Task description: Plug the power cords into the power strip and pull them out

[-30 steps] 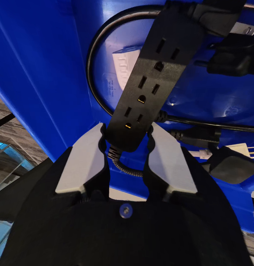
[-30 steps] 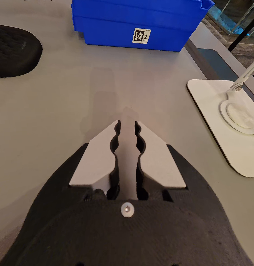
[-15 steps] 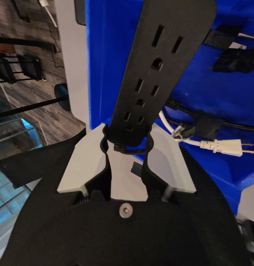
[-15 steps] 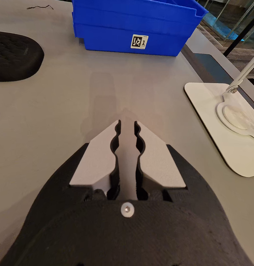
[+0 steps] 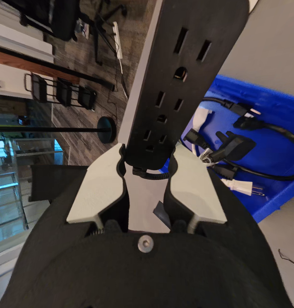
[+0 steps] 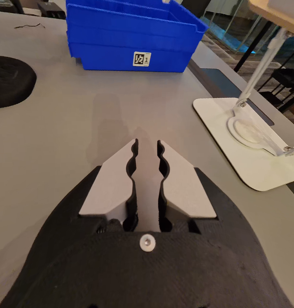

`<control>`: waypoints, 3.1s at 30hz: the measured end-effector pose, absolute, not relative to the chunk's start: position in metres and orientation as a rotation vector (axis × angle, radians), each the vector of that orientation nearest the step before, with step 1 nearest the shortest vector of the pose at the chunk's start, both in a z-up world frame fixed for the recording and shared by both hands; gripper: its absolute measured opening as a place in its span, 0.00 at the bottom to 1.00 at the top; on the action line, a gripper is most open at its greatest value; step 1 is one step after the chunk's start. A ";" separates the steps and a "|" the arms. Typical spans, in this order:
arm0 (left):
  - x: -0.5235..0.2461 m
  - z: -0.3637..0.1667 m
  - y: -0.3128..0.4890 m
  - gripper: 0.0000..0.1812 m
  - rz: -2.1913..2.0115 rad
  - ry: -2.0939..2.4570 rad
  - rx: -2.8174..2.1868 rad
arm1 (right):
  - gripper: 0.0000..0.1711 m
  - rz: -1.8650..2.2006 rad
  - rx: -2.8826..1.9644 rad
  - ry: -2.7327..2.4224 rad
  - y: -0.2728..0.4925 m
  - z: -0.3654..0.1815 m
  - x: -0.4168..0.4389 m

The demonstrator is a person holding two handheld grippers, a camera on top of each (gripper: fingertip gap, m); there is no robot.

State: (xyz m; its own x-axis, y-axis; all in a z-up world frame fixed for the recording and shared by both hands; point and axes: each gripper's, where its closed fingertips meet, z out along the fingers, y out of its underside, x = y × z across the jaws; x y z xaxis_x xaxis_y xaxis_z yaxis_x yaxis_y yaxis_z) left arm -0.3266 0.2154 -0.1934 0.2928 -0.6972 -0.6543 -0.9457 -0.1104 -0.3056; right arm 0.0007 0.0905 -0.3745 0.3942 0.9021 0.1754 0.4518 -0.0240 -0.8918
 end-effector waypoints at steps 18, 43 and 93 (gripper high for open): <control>-0.084 -0.199 0.119 0.26 0.076 1.866 -1.624 | 0.14 0.286 -1.731 -0.982 0.131 -0.358 0.060; -0.012 -0.430 0.139 0.26 -0.006 2.250 -1.878 | 0.20 0.473 -1.605 -0.953 0.120 -0.329 0.067; 0.117 -0.233 0.019 0.46 -0.966 1.470 -1.184 | 0.30 1.169 -1.467 -0.776 0.085 -0.284 0.031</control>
